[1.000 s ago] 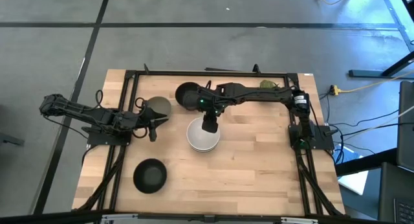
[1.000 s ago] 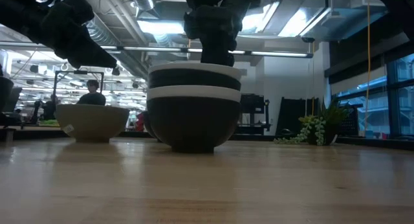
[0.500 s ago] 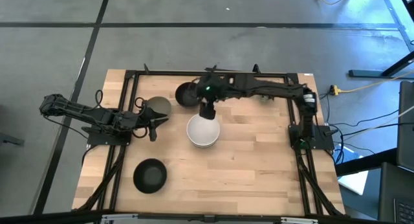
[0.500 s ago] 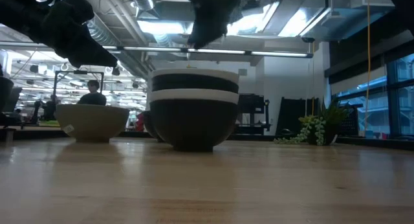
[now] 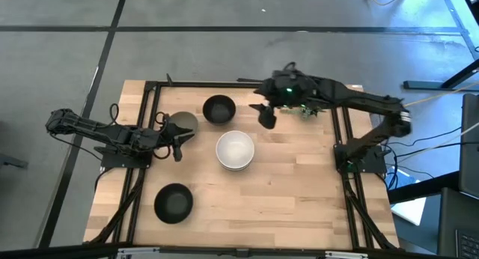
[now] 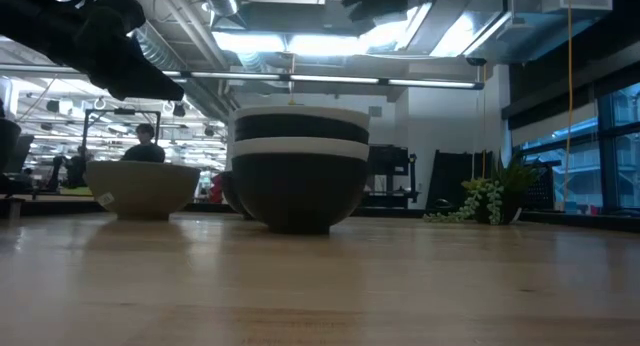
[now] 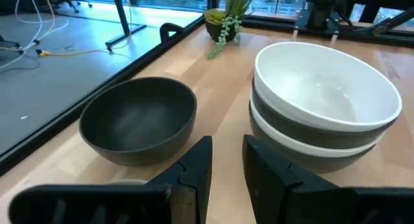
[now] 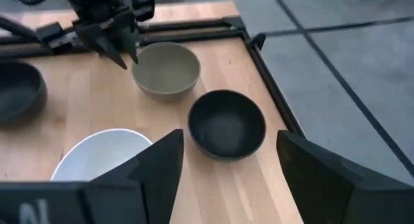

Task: Nest bowls inside each other
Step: Stack the black bowl on top of the white bowl

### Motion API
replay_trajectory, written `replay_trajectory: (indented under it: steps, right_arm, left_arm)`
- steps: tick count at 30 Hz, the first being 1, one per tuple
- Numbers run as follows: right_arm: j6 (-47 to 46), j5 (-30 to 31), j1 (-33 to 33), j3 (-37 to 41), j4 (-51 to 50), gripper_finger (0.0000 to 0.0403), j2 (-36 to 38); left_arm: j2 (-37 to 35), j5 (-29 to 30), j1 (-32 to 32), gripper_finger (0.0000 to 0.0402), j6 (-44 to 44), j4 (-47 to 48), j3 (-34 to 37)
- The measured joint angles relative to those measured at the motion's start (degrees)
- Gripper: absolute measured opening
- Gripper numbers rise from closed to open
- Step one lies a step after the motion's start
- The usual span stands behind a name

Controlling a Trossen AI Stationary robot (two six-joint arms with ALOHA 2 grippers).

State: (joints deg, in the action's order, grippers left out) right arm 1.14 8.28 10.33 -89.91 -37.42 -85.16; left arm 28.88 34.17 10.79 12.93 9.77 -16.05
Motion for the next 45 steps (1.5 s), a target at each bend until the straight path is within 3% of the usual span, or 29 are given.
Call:
replay_trajectory:
  steps: [14,21,28,35,45]
  right_arm:
    - [-7.7,0.3,-1.1,47.3,34.8,0.0248,27.8]
    - [-13.0,-0.4,-2.0,61.9,48.9,0.0248,34.4]
    - [-12.9,-0.4,-2.1,67.7,59.3,0.0248,35.9]
    - [-12.6,-0.4,-2.0,67.7,60.9,0.0248,35.9]
    - [-10.0,-0.4,-2.0,67.7,61.7,0.0248,35.9]
  left_arm:
    - [0.0,1.5,0.0,0.0082,-0.1,-0.4,0.0]
    - [0.0,1.7,0.0,0.0082,0.0,-0.8,0.0]
    - [0.0,2.6,0.0,0.0082,-0.1,-4.3,0.0]
    - [0.0,5.5,-0.5,0.0082,-1.6,-4.4,0.0]
    - [0.4,1.0,-9.4,0.0087,-8.5,-12.3,0.0]
